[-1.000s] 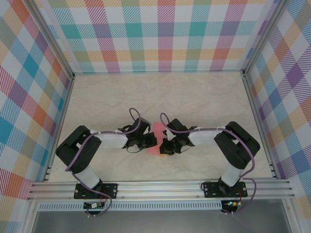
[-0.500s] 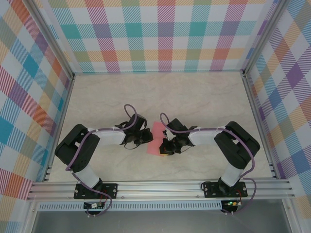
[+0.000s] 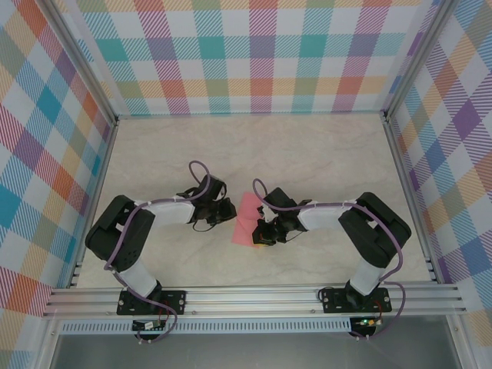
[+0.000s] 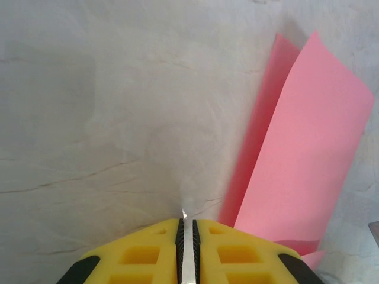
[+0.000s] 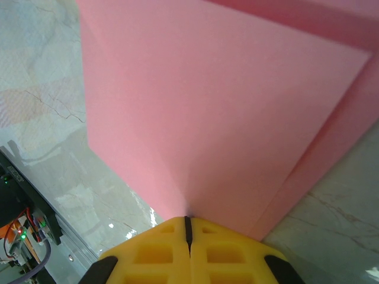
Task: Fold a paper plane with a square sheet of paper (pick it up from the middle)
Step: Fold the triangle a second time at the center of the table.
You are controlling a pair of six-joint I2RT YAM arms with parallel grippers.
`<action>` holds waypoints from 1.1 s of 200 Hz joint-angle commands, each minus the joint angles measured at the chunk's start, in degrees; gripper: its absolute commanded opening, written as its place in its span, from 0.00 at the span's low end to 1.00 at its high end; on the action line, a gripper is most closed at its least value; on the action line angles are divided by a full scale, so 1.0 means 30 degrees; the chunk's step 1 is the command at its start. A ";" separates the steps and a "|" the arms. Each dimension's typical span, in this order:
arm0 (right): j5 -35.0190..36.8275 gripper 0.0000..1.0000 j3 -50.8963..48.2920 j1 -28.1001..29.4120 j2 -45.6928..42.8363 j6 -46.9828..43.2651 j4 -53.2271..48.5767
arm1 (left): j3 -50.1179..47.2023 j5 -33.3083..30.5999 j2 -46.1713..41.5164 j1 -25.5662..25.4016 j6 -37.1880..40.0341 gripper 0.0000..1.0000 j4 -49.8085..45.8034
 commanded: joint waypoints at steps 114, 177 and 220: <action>0.1265 0.01 0.0073 0.0155 0.0437 -0.0208 -0.2537 | -0.0544 0.4077 0.1021 -0.0557 0.1192 0.12 0.2218; 0.0880 0.04 0.1732 0.0155 -0.0831 -0.0425 -0.3090 | -0.0736 0.2133 0.1322 -0.0557 0.1981 0.11 0.0720; 0.0786 0.06 0.3555 0.0155 0.0214 -0.0505 -0.3063 | -0.0770 0.2363 0.1871 -0.0557 0.1942 0.11 0.0970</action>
